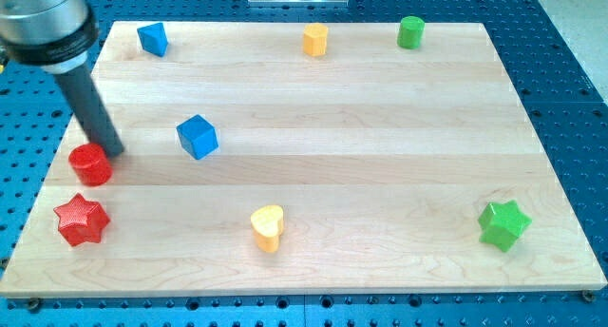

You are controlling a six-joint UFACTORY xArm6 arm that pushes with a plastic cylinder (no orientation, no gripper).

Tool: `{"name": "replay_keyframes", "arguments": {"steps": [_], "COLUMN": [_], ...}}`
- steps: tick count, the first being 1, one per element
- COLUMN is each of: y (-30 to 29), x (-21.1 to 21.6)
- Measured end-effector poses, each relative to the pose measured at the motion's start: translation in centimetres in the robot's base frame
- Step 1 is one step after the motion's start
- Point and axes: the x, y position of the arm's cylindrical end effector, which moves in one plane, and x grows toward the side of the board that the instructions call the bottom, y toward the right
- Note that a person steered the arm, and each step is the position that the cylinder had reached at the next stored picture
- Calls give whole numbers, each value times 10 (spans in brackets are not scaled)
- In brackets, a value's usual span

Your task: Move the red circle close to the red star

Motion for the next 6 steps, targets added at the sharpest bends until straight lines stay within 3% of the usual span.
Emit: {"name": "replay_keyframes", "arguments": {"steps": [2, 6], "y": [1, -17], "x": [-70, -77]}}
